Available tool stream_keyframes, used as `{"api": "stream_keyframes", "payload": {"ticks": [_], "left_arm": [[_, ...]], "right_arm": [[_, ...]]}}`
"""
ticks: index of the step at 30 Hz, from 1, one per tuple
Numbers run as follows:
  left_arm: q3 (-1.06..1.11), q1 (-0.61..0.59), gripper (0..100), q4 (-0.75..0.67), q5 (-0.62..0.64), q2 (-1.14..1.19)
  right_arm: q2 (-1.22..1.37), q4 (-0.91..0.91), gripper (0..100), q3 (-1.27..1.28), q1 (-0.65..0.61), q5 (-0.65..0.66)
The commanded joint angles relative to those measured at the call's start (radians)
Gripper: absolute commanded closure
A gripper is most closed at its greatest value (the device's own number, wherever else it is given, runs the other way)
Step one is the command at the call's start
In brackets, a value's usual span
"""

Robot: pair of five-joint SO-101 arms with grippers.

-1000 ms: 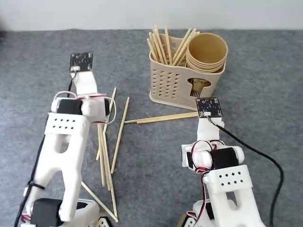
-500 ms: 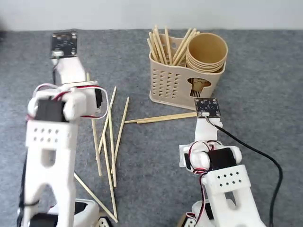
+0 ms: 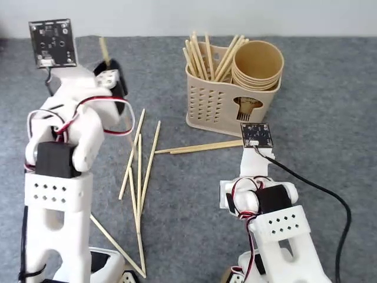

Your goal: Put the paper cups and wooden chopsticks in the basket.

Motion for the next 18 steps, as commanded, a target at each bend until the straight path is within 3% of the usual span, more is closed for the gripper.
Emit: {"api": "stream_keyframes", "payload": {"ticks": [1, 8, 11, 14, 18], "left_arm": [[-0.036, 0.072, 99, -0.169, 0.017, -0.031], [0.130, 0.104, 99, -0.723, 0.207, -0.031], [0.206, 0.132, 99, -0.967, 0.224, -0.028], [0.217, 0.183, 99, -1.065, 0.192, 0.029], [0.150, 0.210, 99, -1.080, 0.184, 0.184]], "right_arm": [[-0.018, -0.012, 70.3, 0.002, -0.002, -0.009], [-0.018, -0.016, 70.3, 0.026, -0.004, -0.009], [-0.018, -0.016, 70.3, 0.026, -0.002, -0.009], [-0.018, -0.016, 70.3, 0.026, -0.004, -0.009], [-0.018, -0.016, 70.3, 0.026, -0.004, -0.009]]}}
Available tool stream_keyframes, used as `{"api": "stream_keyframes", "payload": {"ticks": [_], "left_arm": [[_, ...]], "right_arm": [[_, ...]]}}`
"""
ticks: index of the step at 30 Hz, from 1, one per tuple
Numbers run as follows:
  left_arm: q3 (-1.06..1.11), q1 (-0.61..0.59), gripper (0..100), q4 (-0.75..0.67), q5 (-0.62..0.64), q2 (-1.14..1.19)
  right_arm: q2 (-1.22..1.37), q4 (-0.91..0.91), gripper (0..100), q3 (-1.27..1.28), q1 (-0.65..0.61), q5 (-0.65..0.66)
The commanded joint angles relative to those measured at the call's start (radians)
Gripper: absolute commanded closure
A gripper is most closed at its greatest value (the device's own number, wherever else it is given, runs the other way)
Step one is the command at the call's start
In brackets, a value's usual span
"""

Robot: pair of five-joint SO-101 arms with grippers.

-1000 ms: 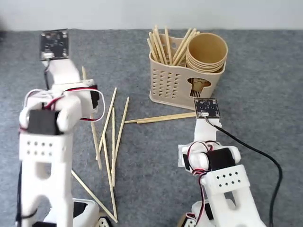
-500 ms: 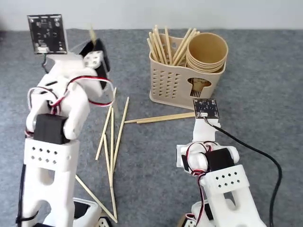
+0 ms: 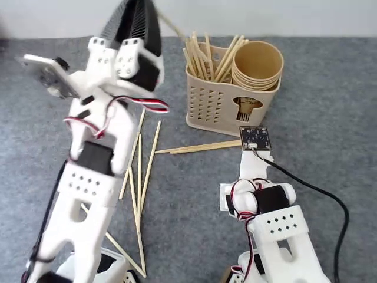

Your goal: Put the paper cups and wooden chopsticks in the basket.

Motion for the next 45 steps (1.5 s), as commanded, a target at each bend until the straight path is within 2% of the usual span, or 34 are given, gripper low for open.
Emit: {"api": "stream_keyframes", "payload": {"ticks": [1, 4, 9, 15, 22, 30, 38, 42, 45], "left_arm": [[-0.093, 0.020, 99, -0.035, -0.020, 0.130], [-0.133, 0.014, 99, -0.032, -0.032, 0.241], [-0.124, 0.020, 97, -0.029, -0.239, 0.330], [-0.065, 0.021, 80, -0.008, -0.279, 0.281], [-0.067, 0.003, 80, 0.299, -0.276, 0.098], [-0.067, -0.133, 80, 0.744, -0.285, -0.068], [-0.061, -0.176, 80, 1.169, -0.368, -0.089], [-0.050, -0.172, 80, 1.338, -0.368, -0.089], [0.022, -0.173, 80, 1.367, -0.370, -0.089]], "right_arm": [[-0.018, -0.015, 70.3, -0.008, -0.002, -0.009], [-0.018, -0.015, 70.3, -0.008, -0.001, -0.009], [-0.018, -0.015, 70.4, -0.008, -0.001, -0.009], [-0.018, -0.015, 70.4, -0.008, -0.001, -0.008], [-0.018, -0.015, 70.4, -0.006, -0.001, -0.008], [-0.016, -0.015, 70.4, 0.008, -0.001, -0.008], [-0.016, -0.157, 70.4, 0.115, -0.001, -0.008], [-0.018, -0.151, 70.4, 0.115, -0.001, -0.008], [-0.018, -0.151, 70.4, 0.115, -0.001, -0.008]]}}
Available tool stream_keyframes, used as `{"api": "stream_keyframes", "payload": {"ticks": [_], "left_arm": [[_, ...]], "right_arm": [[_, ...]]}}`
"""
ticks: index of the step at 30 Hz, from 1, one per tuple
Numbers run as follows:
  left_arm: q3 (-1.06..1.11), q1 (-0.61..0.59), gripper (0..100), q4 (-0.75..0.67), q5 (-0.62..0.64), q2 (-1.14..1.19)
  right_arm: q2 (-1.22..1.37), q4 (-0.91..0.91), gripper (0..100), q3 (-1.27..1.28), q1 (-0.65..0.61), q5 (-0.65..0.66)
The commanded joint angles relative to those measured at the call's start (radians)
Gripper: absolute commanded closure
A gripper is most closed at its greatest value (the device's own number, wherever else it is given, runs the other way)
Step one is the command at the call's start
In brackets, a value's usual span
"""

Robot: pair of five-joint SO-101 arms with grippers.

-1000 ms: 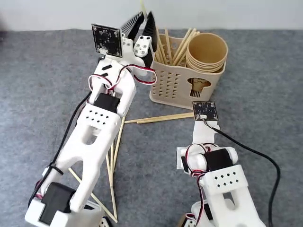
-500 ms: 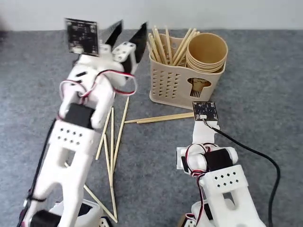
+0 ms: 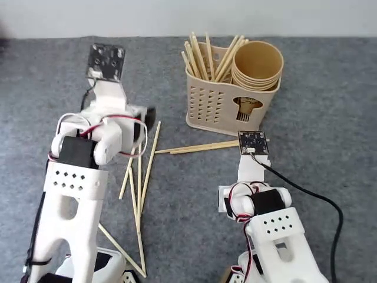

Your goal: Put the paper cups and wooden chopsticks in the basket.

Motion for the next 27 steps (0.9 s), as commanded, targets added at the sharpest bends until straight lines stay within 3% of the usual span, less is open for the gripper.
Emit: {"api": "stream_keyframes", "payload": {"ticks": [1, 9, 20, 27], "left_arm": [[0.071, -0.003, 80, 0.021, -0.015, -0.038], [0.340, -0.005, 80, -0.121, -0.063, -0.038], [0.401, -0.008, 80, 0.002, -0.084, -0.038], [0.415, -0.101, 80, 0.015, -0.087, -0.002]], "right_arm": [[-0.018, -0.013, 70.4, -0.008, -0.002, -0.008], [-0.018, -0.013, 70.4, -0.006, -0.002, -0.009], [-0.018, -0.002, 70.4, -0.005, -0.002, -0.009], [-0.018, -0.002, 70.4, -0.005, -0.002, -0.009]]}}
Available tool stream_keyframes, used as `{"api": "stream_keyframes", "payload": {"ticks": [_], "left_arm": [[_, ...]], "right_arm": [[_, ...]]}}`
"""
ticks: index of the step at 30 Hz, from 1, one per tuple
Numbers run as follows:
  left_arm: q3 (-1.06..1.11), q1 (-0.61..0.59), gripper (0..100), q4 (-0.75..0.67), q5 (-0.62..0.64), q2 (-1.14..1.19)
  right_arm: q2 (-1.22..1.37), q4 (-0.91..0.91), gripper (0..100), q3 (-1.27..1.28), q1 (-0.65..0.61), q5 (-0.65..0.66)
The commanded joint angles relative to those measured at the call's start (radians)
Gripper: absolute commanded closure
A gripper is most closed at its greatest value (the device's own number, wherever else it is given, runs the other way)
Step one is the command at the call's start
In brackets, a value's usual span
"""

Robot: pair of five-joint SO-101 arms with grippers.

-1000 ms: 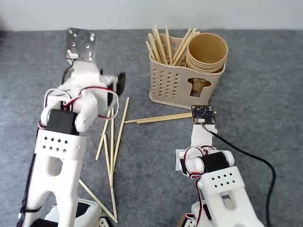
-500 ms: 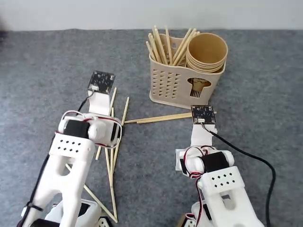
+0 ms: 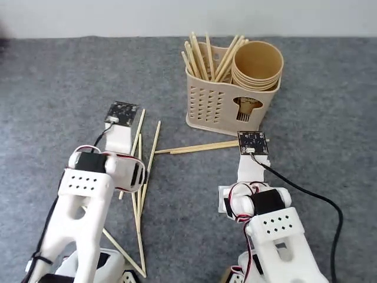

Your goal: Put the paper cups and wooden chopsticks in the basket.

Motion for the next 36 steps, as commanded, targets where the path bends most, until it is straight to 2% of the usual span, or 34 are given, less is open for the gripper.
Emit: {"api": "stream_keyframes", "payload": {"ticks": [1, 10, 20, 24, 27, 31, 36], "left_arm": [[-0.002, -0.029, 80, 0.005, -0.011, 0.023], [-0.033, -0.017, 80, -0.052, -0.006, 0.252], [-0.042, 0.092, 80, -0.157, 0.107, 0.407], [-0.042, 0.101, 80, -0.192, 0.120, 0.463], [-0.054, 0.097, 86, -0.186, 0.117, 0.480], [-0.074, 0.104, 99, -0.186, 0.114, 0.483], [-0.120, 0.104, 99, -0.143, 0.118, 0.483]], "right_arm": [[-0.018, -0.002, 70.4, -0.005, -0.001, -0.009], [-0.018, -0.001, 70.4, -0.005, -0.001, -0.009], [-0.018, -0.001, 70.4, -0.005, -0.001, -0.009], [-0.016, -0.001, 70.4, -0.005, -0.001, -0.009], [-0.016, -0.001, 70.4, -0.003, -0.001, -0.009], [-0.016, -0.001, 70.4, -0.003, -0.001, -0.009], [-0.016, -0.001, 70.4, -0.003, -0.001, -0.009]]}}
